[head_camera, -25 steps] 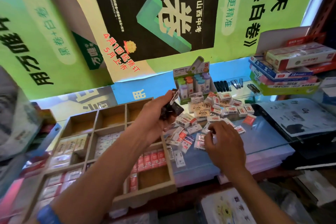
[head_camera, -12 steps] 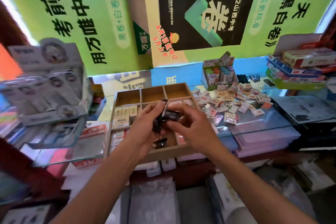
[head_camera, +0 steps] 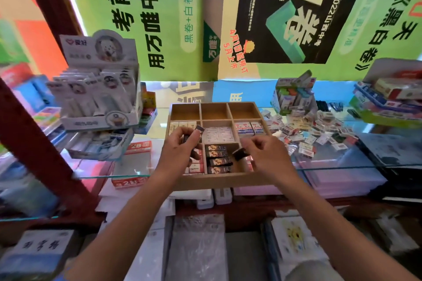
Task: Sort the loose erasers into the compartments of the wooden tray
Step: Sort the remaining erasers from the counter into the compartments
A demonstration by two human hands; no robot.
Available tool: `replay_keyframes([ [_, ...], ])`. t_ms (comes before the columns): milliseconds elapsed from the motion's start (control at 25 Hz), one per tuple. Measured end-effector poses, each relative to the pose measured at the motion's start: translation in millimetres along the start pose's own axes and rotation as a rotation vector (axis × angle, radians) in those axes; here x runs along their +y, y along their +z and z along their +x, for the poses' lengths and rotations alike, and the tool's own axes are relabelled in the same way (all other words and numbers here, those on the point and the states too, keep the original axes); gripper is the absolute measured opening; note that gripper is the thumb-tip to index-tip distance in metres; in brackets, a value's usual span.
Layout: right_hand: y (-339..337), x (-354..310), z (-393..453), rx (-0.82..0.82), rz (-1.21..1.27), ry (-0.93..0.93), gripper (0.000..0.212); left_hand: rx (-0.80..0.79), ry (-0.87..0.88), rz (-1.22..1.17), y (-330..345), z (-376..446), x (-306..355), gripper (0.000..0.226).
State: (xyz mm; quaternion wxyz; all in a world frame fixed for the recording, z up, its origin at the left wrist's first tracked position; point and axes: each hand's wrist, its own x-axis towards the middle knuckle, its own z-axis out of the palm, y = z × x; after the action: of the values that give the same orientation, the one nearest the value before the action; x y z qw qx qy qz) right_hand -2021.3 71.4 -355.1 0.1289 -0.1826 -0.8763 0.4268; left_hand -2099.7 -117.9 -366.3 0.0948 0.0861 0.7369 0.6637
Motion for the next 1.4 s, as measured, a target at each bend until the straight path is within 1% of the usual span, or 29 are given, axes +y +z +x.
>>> replay_keyframes([
  [80,12.7,-7.3,4.6,-0.155,-0.226,-0.038,0.033,-0.002,0.063,0.093,3.8,6.0,-2.5,0.018],
  [120,18.5,-9.0,6.8,-0.201,-0.280,-0.047,0.035,-0.008,0.084,0.129,6.2,8.3,-4.7,0.016],
  [200,22.2,-8.6,9.1,-0.220,-0.278,-0.052,0.037,-0.026,0.112,0.190,10.4,12.9,-11.4,0.013],
  [280,16.6,-3.7,9.3,-0.165,-0.175,-0.032,0.034,-0.043,0.112,0.195,11.7,16.0,-17.5,0.013],
  [360,5.7,1.0,11.4,-0.090,0.053,0.032,0.027,-0.039,0.108,0.190,9.6,18.2,-19.6,0.014],
  [440,-4.2,4.8,17.7,-0.122,0.276,0.106,0.019,-0.039,0.100,0.186,7.3,19.9,-20.8,0.016],
  [480,-7.5,6.2,21.0,-0.165,0.297,0.114,0.015,-0.044,0.096,0.187,6.4,19.8,-21.2,0.016],
  [520,-9.8,7.6,24.0,-0.209,0.273,0.108,0.012,-0.051,0.098,0.199,5.9,19.4,-21.6,0.015],
  [600,-11.2,10.4,28.2,-0.279,0.230,0.075,0.014,-0.075,0.130,0.227,6.1,16.8,-22.2,0.010],
  [680,-11.7,13.0,29.6,-0.296,0.184,0.038,0.021,-0.120,0.172,0.233,7.1,13.4,-21.9,0.004],
  [760,-11.5,15.1,30.3,-0.282,0.100,-0.023,0.025,-0.150,0.199,0.261,7.1,11.7,-22.3,0.003],
  [880,-16.0,14.9,38.0,-0.288,-0.098,-0.149,0.027,-0.135,0.184,0.248,7.0,12.9,-23.4,0.004],
  [960,-21.5,9.2,47.6,-0.349,-0.279,-0.255,0.027,-0.120,0.172,0.237,7.5,14.2,-24.2,0.004],
  [1040,-25.2,-0.7,57.8,-0.415,-0.397,-0.314,0.020,-0.115,0.169,0.233,8.1,15.0,-24.9,0.005],
  [1120,-22.9,-8.9,67.3,-0.483,-0.442,-0.310,0.010,-0.115,0.159,0.221,8.6,15.6,-25.6,0.006],
  [1240,-13.3,-9.6,80.3,-0.524,-0.504,-0.333,0.008,-0.105,0.155,0.222,9.1,15.8,-26.0,0.007],
  [1400,-3.0,0.7,84.2,-0.480,-0.379,-0.308,0.010,-0.110,0.172,0.235,9.7,16.0,-25.6,0.007],
])
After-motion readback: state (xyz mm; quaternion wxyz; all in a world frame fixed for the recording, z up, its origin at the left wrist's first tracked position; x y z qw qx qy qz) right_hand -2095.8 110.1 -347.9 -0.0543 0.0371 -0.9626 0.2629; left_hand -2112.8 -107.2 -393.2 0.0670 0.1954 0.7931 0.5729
